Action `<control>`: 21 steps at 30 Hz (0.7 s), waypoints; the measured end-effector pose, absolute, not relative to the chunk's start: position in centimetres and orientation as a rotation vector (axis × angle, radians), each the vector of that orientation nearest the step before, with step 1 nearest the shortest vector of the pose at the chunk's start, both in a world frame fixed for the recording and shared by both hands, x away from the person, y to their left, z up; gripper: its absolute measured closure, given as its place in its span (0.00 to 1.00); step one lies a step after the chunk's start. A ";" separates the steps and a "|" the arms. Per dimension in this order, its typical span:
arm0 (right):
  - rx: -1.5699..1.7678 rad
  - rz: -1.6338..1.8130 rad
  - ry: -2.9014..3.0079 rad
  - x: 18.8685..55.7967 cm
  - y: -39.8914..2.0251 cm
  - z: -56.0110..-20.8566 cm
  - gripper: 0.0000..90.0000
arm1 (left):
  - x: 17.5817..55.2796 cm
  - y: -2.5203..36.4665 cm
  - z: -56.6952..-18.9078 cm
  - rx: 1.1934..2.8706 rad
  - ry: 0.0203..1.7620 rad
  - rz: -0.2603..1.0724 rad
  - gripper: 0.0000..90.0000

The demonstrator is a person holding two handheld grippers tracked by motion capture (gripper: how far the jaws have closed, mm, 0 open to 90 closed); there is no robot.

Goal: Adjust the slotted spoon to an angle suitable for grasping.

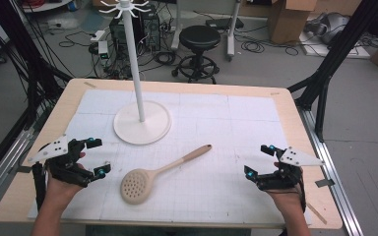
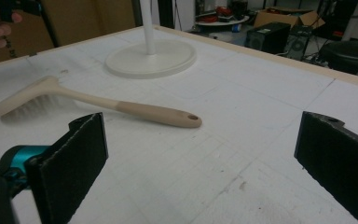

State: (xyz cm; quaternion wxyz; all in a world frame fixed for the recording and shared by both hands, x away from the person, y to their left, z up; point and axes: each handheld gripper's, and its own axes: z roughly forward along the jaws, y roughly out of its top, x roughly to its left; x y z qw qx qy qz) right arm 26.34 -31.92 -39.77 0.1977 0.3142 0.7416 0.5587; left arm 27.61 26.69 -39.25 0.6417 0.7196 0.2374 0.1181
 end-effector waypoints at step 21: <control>0.906 1.534 2.080 26.5 -32.3 -40.0 0.01 | 33.2 16.8 -35.5 1.879 0.476 0.180 0.02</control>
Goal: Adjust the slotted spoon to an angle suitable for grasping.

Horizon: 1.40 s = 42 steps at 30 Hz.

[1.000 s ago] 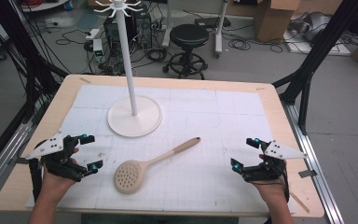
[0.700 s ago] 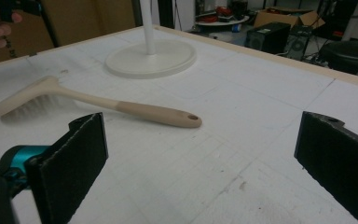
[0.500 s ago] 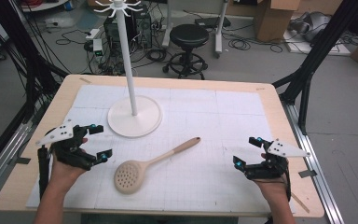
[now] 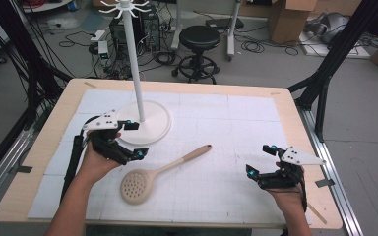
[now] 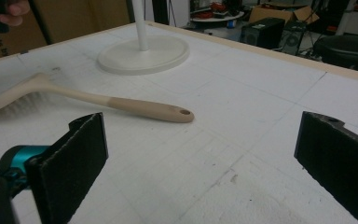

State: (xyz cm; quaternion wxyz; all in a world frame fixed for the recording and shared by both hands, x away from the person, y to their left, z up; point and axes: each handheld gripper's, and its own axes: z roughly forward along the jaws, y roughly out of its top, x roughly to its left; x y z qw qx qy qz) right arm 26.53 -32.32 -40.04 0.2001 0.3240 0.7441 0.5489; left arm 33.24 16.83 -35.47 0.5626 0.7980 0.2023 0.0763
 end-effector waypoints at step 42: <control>0.913 1.515 2.109 26.6 -32.1 -40.4 0.01 | 37.6 2.7 -41.4 2.473 0.537 0.035 0.25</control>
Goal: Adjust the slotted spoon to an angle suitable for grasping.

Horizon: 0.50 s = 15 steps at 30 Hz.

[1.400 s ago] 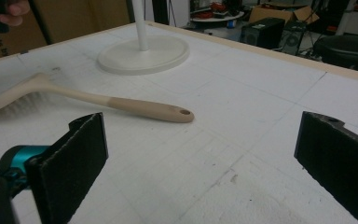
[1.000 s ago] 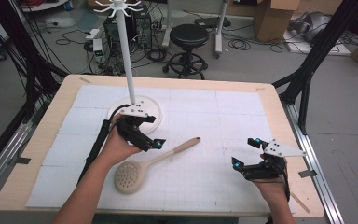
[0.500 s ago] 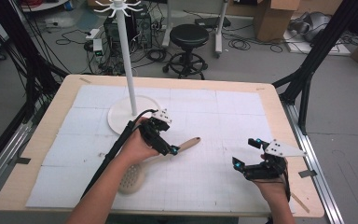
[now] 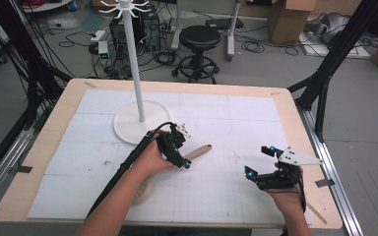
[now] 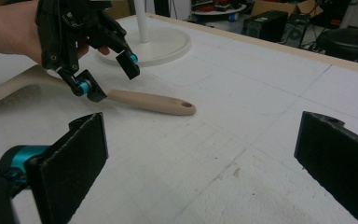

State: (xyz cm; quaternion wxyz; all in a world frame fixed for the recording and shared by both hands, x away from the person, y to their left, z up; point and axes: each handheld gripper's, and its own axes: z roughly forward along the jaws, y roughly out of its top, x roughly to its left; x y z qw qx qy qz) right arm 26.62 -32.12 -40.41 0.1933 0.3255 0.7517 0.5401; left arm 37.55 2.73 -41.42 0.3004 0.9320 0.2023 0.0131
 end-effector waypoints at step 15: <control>0.910 1.506 2.119 26.6 -32.0 -40.5 0.01 | 37.4 2.1 -42.1 2.582 0.510 0.023 0.56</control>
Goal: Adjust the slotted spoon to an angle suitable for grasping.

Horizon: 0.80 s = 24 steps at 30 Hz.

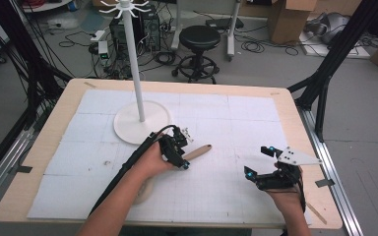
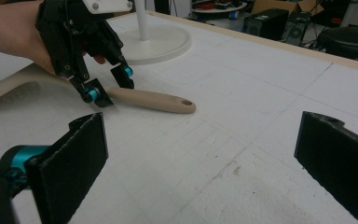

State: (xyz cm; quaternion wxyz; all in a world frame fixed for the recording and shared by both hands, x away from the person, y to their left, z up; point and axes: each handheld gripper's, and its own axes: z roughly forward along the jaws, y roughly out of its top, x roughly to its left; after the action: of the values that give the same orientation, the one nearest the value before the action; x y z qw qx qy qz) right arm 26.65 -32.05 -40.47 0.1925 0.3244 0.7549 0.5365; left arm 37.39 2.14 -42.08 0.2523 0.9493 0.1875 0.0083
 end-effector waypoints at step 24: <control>0.916 1.492 2.119 26.7 -32.2 -40.7 0.01 | 36.2 1.7 -40.4 2.601 0.536 0.114 0.80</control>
State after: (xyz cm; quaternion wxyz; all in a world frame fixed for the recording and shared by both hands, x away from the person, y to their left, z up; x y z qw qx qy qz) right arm 26.70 -32.19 -40.66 0.1951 0.3267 0.7562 0.5324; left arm 36.23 1.75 -40.37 0.2394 0.9501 0.1956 0.0415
